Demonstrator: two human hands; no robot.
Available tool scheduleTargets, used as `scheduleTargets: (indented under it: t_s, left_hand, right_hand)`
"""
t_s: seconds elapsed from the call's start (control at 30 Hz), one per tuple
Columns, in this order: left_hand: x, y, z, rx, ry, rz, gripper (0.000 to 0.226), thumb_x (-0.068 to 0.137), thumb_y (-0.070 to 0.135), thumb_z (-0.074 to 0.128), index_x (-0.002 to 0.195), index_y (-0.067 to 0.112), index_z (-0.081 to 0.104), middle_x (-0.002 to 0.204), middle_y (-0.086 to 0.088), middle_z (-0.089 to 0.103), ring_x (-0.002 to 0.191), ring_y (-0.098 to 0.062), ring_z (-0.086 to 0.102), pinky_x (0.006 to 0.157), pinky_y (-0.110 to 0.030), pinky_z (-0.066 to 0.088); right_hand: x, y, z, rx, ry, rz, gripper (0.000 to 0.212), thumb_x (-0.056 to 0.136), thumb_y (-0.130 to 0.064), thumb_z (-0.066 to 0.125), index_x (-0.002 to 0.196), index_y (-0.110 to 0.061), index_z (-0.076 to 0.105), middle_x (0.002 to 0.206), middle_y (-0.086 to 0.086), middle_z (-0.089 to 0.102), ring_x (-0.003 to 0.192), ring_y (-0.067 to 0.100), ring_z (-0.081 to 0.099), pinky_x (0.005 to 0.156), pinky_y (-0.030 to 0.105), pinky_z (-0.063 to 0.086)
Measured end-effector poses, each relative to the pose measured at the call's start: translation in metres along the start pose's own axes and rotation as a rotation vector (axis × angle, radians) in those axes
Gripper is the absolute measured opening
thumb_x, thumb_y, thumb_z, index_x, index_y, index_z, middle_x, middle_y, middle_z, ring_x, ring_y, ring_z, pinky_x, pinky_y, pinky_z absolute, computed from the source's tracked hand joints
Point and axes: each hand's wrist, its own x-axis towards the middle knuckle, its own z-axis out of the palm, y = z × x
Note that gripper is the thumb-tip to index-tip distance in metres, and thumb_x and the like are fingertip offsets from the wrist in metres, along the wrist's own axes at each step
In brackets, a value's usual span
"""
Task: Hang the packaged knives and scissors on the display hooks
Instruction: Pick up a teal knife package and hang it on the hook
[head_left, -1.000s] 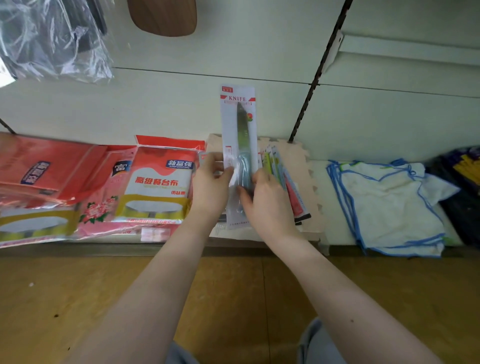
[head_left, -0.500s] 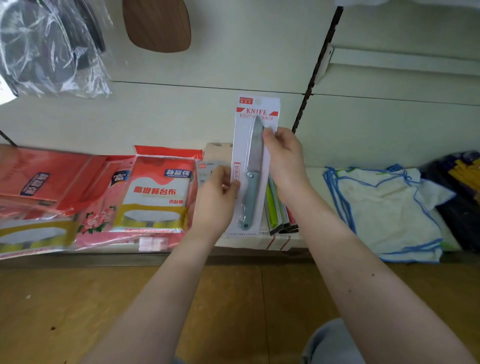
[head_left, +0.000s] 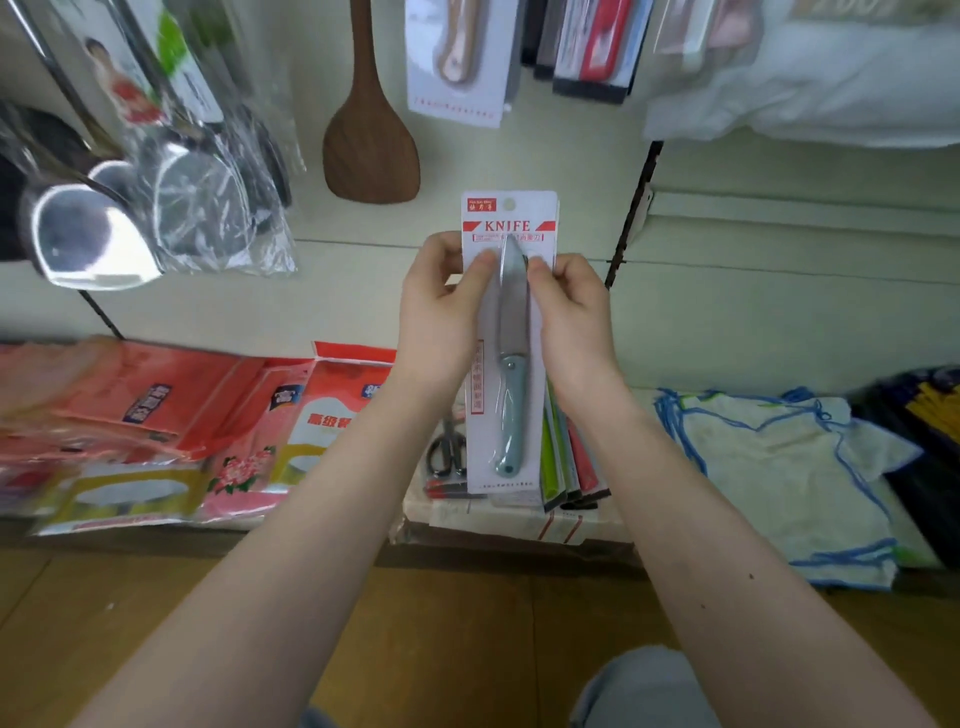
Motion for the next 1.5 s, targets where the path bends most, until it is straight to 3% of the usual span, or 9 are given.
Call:
scheduleTargets:
  t_s: [0.13,0.3,0.43,0.57,0.73,0.93,1.07,1.33,1.5]
  left_hand:
    - [0.009,0.028,-0.002,0.01,0.005,0.061,0.016,0.092,0.008,0.05,0.081,0.018,0.054,0.08,0.004,0.06,0.075,-0.007,0.055,0.071,-0.018,0.046]
    - [0.013,0.06,-0.003,0.044,0.009,0.135,0.016,0.092,0.012,0.05,0.081,0.023,0.054,0.084,0.001,0.06,0.079,-0.012,0.055,0.076,-0.03,0.047]
    - [0.018,0.084,-0.002,0.032,0.007,0.174,0.007,0.09,0.012,0.053,0.089,0.016,0.057,0.089,0.0,0.064,0.078,-0.013,0.056,0.079,-0.032,0.048]
    - [0.025,0.111,-0.004,0.031,0.062,0.215,0.024,0.086,0.015,0.061,0.108,0.013,0.053,0.1,0.003,0.063,0.077,-0.002,0.06,0.075,-0.024,0.051]
    - [0.033,0.153,-0.011,0.023,0.094,0.339,0.02,0.087,0.009,0.058,0.102,0.022,0.054,0.1,0.011,0.061,0.091,-0.011,0.062,0.081,-0.027,0.052]
    - [0.04,0.198,-0.017,0.093,0.13,0.515,0.024,0.089,0.012,0.054,0.112,0.018,0.059,0.113,0.003,0.061,0.1,-0.011,0.058,0.086,-0.029,0.051]
    - [0.043,0.22,-0.017,0.113,0.141,0.609,0.027,0.089,0.012,0.053,0.114,0.019,0.057,0.115,0.0,0.061,0.106,-0.015,0.058,0.093,-0.04,0.049]
    - [0.041,0.236,-0.019,0.269,0.213,0.835,0.03,0.089,0.002,0.048,0.116,0.01,0.058,0.116,0.001,0.061,0.11,-0.009,0.054,0.098,-0.025,0.042]
    - [0.033,0.245,-0.022,0.257,0.211,0.915,0.039,0.088,-0.002,0.046,0.123,0.013,0.052,0.12,0.008,0.053,0.116,-0.009,0.05,0.102,-0.028,0.04]
  right_hand:
    - [0.003,-0.025,0.003,0.039,-0.047,-0.052,0.028,0.094,-0.012,0.048,0.067,-0.018,0.044,0.062,-0.008,0.048,0.05,-0.006,0.042,0.051,0.009,0.035]
    - [0.007,-0.062,0.008,0.076,-0.073,-0.155,0.024,0.095,-0.016,0.046,0.072,-0.013,0.052,0.068,-0.005,0.053,0.065,0.003,0.049,0.061,0.016,0.04]
    - [0.012,-0.082,0.012,0.115,-0.063,-0.23,0.029,0.095,-0.02,0.046,0.088,0.008,0.052,0.082,0.021,0.055,0.075,0.028,0.051,0.073,0.038,0.043]
    - [0.017,-0.105,0.015,0.12,-0.05,-0.263,0.021,0.095,-0.015,0.046,0.076,-0.015,0.055,0.077,0.008,0.052,0.075,0.016,0.045,0.071,0.03,0.038]
    - [0.023,-0.14,0.021,0.063,-0.052,-0.325,0.023,0.096,-0.019,0.045,0.075,-0.014,0.052,0.072,0.002,0.05,0.068,0.008,0.044,0.062,0.021,0.037]
    - [0.026,-0.174,0.029,0.068,-0.038,-0.43,0.036,0.088,-0.032,0.045,0.089,0.003,0.054,0.096,0.034,0.056,0.083,0.042,0.053,0.078,0.045,0.046]
    - [0.029,-0.197,0.03,0.074,-0.037,-0.469,0.023,0.088,-0.03,0.045,0.079,-0.013,0.057,0.086,0.021,0.06,0.079,0.02,0.052,0.078,0.036,0.043]
    - [0.032,-0.229,0.029,0.082,-0.046,-0.554,0.026,0.096,-0.021,0.045,0.084,0.001,0.053,0.078,0.02,0.052,0.073,0.018,0.046,0.067,0.031,0.037]
    - [0.027,-0.239,0.031,0.055,-0.037,-0.587,0.022,0.096,-0.02,0.046,0.075,-0.019,0.055,0.071,0.004,0.056,0.067,0.008,0.049,0.063,0.022,0.038]
